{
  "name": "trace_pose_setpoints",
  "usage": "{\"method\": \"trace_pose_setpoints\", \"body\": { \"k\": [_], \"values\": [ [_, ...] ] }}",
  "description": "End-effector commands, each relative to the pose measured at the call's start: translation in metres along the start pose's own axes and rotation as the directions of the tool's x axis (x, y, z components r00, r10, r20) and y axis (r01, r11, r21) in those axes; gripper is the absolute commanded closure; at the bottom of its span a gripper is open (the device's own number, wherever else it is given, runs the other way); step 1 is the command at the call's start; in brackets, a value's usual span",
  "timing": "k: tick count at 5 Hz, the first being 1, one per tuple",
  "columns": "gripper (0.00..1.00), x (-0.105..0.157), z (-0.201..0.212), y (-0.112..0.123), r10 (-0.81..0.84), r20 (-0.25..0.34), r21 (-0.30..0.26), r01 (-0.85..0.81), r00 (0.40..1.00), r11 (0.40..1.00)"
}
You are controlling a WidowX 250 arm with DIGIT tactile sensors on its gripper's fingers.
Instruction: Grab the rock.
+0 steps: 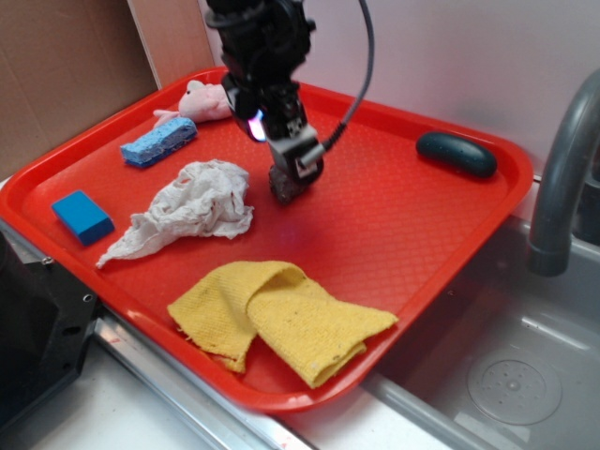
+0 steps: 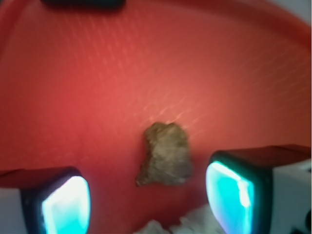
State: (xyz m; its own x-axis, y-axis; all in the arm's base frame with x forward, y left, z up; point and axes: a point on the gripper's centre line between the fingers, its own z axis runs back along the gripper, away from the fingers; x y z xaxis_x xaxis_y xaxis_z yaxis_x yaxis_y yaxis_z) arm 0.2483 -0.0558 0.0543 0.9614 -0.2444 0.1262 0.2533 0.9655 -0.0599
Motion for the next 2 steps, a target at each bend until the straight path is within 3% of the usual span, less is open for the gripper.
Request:
{"method": "trace_pose_setpoints", "body": {
  "k": [1,2],
  "values": [
    [0.79,0.0045,-0.0185,-0.0007,0.008,-0.041,0.023,-0.007,0.999,1.000],
    [1.00,0.0018,-0.0187,0.0089,0.045,-0.054,0.029,-0.043,0.998,0.999]
  ]
}}
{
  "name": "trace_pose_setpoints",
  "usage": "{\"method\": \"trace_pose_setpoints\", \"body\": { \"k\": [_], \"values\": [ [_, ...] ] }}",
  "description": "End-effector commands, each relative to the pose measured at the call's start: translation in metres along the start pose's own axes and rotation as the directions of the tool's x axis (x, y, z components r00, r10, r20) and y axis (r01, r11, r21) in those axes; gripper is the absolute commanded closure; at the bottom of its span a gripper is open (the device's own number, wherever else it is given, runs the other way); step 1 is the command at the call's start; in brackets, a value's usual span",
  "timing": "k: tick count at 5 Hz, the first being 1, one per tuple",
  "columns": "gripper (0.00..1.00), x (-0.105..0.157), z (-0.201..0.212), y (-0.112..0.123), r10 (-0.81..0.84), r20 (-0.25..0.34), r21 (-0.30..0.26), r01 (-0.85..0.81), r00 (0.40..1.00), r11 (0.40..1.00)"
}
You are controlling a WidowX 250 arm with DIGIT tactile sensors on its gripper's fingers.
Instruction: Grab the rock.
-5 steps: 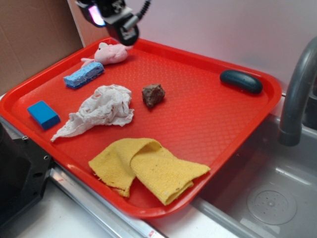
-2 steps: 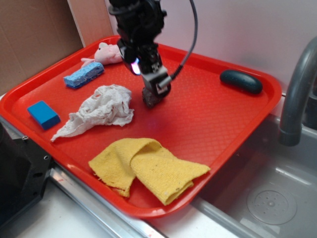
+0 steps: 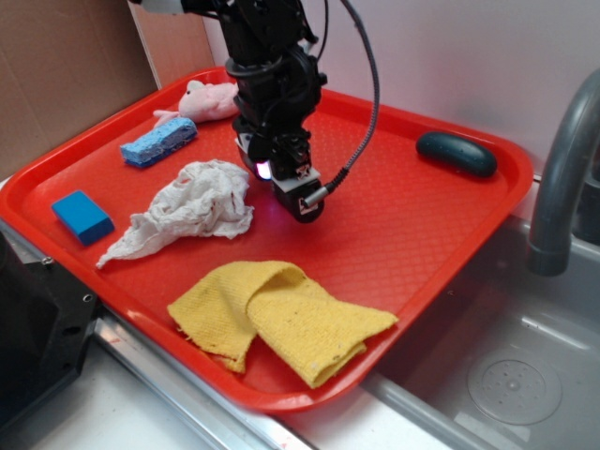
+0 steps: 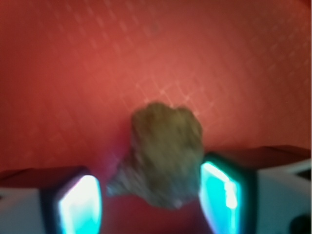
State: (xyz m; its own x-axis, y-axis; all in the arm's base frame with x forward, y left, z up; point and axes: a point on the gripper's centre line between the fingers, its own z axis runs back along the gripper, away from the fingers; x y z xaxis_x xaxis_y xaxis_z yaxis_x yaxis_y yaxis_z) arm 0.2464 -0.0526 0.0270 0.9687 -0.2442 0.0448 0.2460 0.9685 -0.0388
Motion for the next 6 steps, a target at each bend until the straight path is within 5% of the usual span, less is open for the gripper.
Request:
{"method": "trace_pose_setpoints", "body": {
  "k": [1,4,5,6],
  "values": [
    [1.00,0.003,0.017,0.013,0.088,0.028,0.001,-0.088,0.996,0.996],
    [1.00,-0.025,0.155,0.047,0.408,0.075,0.027,-0.411,0.910,0.911],
    [0.02,-0.028,0.163,0.045,0.345,0.107,-0.008,-0.346,0.932,0.938],
    [0.00,-0.028,0.125,0.032,0.319,0.091,-0.018,-0.318,0.943,0.948]
  ]
}}
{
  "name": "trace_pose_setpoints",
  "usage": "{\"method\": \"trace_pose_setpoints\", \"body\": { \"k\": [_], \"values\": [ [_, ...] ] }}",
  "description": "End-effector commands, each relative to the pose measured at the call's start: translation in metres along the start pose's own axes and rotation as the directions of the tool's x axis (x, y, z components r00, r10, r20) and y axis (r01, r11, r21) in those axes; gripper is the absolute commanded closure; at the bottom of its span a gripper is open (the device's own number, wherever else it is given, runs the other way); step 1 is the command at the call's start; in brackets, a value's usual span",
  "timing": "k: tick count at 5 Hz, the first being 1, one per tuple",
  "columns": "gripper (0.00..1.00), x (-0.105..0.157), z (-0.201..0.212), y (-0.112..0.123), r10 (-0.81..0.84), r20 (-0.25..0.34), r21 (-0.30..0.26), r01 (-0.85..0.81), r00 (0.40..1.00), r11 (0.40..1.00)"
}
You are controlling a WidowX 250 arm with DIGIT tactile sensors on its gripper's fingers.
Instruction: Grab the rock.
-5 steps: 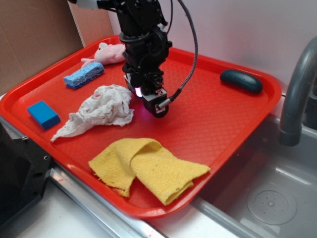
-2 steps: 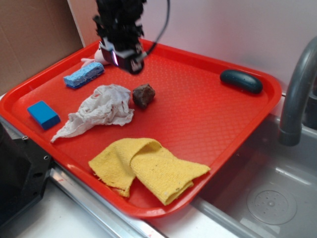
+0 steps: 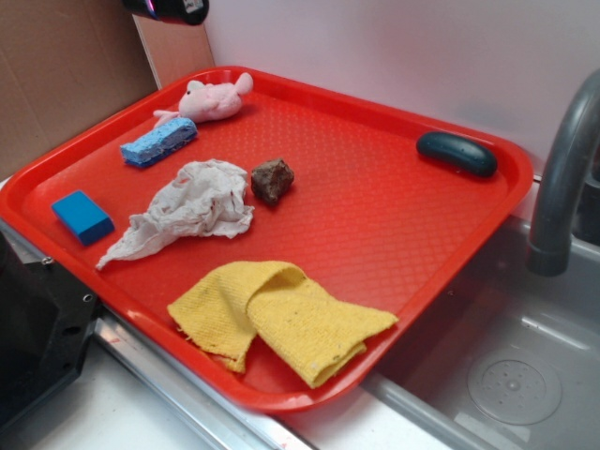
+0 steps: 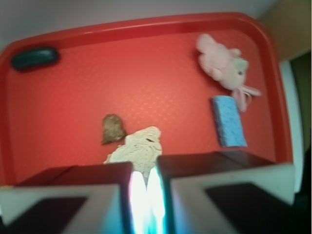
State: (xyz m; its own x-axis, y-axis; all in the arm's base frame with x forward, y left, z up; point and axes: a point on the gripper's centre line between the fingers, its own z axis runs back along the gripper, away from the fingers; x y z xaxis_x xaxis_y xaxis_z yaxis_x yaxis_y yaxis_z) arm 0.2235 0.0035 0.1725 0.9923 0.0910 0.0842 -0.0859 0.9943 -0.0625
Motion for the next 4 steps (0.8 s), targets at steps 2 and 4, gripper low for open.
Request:
{"method": "trace_pose_setpoints", "body": {
  "k": [2,4],
  "values": [
    [0.00,0.001,-0.086,-0.023,-0.051,-0.017,0.042,0.052,0.999,0.998],
    [0.00,0.010,-0.139,-0.038,-0.074,-0.095,-0.077,0.067,0.993,0.995]
  ]
}}
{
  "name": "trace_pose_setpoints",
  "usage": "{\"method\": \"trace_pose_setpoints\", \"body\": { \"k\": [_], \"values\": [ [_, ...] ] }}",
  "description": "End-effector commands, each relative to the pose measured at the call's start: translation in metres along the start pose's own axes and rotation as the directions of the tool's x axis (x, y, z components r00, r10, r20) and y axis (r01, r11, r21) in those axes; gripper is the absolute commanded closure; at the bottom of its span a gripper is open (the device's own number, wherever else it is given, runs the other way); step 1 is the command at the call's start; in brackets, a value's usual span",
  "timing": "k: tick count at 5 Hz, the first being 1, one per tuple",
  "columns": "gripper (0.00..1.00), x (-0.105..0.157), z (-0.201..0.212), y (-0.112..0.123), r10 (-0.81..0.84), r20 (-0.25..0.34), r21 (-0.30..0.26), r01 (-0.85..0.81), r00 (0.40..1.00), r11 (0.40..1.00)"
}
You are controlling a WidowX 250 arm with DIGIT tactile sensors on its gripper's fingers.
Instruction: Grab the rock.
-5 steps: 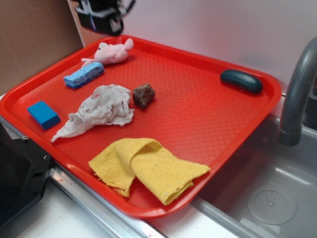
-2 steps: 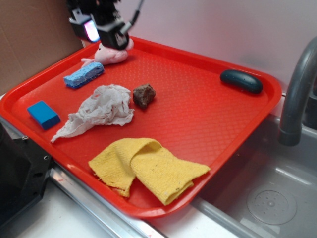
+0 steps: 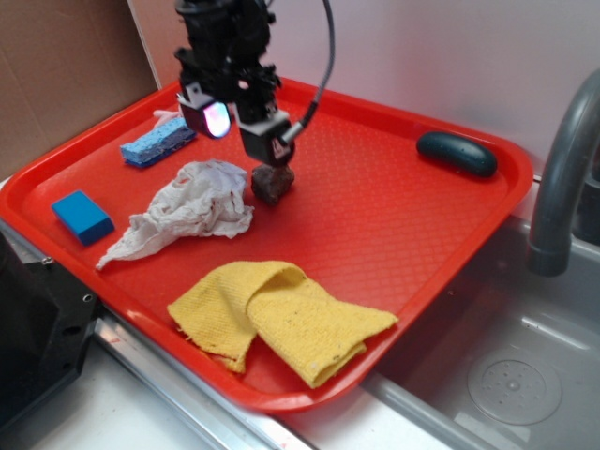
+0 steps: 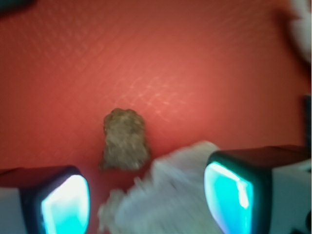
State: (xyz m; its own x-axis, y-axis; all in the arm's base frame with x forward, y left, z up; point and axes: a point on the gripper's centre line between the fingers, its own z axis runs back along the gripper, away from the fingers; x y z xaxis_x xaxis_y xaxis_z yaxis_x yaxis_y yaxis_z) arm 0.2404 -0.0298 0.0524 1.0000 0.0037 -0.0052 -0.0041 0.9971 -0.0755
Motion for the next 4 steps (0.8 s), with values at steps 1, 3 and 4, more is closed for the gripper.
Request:
{"method": "trace_pose_setpoints", "body": {
  "k": [1,3,4],
  "values": [
    [0.20,0.004,-0.032,-0.017,0.007,-0.051,-0.069,-0.010,0.999,0.998],
    [1.00,-0.001,0.009,-0.010,0.042,0.014,-0.009,-0.042,0.999,0.999],
    [1.00,0.000,0.060,0.007,0.114,0.086,0.000,-0.114,0.990,0.993]
  ]
}}
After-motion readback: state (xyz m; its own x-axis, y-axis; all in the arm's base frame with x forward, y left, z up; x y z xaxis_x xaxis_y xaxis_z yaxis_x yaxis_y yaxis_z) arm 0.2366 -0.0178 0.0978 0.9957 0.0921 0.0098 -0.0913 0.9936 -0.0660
